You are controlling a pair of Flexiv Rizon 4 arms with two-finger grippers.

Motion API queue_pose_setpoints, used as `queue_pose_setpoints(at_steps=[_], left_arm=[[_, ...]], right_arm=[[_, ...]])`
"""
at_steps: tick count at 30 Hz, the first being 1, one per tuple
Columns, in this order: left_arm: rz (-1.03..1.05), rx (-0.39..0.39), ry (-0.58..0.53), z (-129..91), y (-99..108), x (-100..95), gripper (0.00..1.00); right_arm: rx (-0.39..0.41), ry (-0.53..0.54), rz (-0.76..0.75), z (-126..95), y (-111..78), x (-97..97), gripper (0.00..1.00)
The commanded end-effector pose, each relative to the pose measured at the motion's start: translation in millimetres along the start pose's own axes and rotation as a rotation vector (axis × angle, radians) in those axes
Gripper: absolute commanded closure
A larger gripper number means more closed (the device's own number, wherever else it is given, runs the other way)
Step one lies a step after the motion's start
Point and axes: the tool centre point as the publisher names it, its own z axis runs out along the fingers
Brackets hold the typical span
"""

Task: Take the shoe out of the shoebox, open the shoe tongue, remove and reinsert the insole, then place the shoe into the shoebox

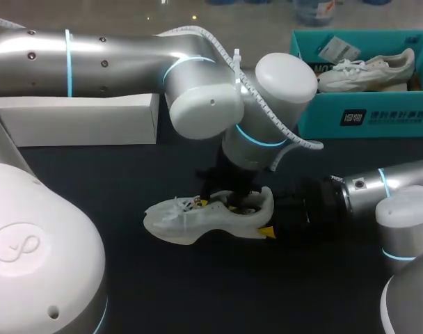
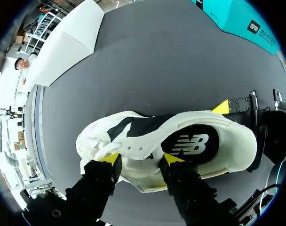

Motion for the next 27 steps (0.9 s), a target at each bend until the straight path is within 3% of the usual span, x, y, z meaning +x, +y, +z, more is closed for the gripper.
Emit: queue_pose_setpoints(at_steps=[1,19,21,23,25,27], left_arm=[[-0.003,0.006,0.024,-4.9,-0.2,-16.1,1.00],[-0.069,0.006,0.107,-20.9,-12.5,-84.2,0.97],[-0.068,0.002,0.116,-22.4,-11.7,-87.7,0.86],[-0.062,0.000,0.123,-23.0,-11.1,-88.2,0.61],[-0.052,-0.008,0.132,-24.3,-9.7,-86.6,0.45],[-0.039,-0.016,0.129,-23.3,-9.3,-81.7,0.06]], right_arm=[[0.004,-0.002,0.001,4.5,-3.2,3.1,1.00],[0.004,-0.002,0.001,4.5,-3.2,3.1,1.00],[0.004,-0.002,0.001,4.5,-3.2,3.1,1.00],[0.004,-0.002,0.001,4.5,-3.2,3.1,1.00],[0.004,-0.002,0.001,4.5,-3.2,3.1,1.00],[0.004,-0.002,0.001,4.5,-3.2,3.1,1.00]])
